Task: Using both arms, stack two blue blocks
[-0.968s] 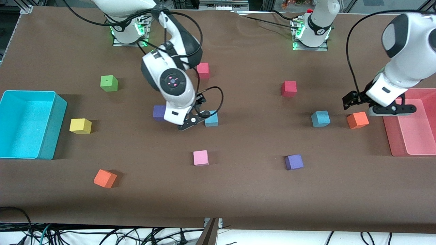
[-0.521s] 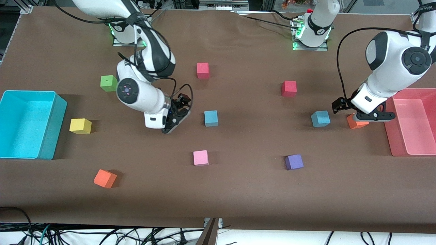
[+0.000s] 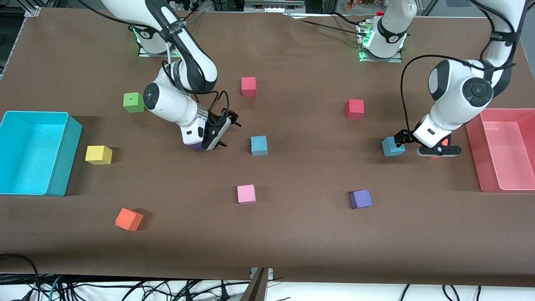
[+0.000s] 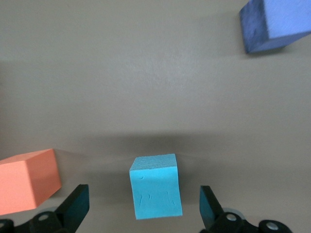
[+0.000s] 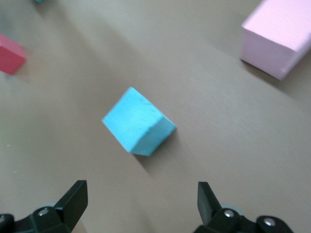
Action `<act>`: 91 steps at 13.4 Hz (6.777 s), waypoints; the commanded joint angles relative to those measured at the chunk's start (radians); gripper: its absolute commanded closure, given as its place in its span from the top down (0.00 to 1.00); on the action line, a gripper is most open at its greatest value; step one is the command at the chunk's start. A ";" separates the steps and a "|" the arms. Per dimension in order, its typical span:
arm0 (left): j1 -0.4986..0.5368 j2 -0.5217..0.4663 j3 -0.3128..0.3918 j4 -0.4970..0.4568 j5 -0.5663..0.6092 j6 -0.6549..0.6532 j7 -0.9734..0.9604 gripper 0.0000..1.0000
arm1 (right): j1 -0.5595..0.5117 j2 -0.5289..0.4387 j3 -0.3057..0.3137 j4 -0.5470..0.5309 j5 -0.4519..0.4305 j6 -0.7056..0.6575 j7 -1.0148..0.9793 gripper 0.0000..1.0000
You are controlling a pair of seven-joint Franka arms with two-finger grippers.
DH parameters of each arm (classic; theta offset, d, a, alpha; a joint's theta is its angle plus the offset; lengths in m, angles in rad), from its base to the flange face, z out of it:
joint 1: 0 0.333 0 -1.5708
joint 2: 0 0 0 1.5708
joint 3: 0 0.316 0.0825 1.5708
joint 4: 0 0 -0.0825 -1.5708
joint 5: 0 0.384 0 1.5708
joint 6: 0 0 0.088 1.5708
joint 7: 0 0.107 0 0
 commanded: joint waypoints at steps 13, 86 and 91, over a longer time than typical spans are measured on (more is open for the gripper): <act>-0.026 0.156 0.004 -0.033 -0.006 0.125 0.011 0.13 | -0.021 0.120 0.009 0.008 0.632 0.005 -0.860 1.00; -0.063 -0.216 -0.024 0.530 -0.001 -0.826 -0.167 1.00 | 0.003 -0.054 -0.529 0.299 -0.127 -0.945 -0.293 1.00; -0.054 -0.227 0.008 0.516 -0.006 -0.823 -0.111 1.00 | 0.016 -0.060 -0.558 0.614 -0.452 -1.223 0.180 1.00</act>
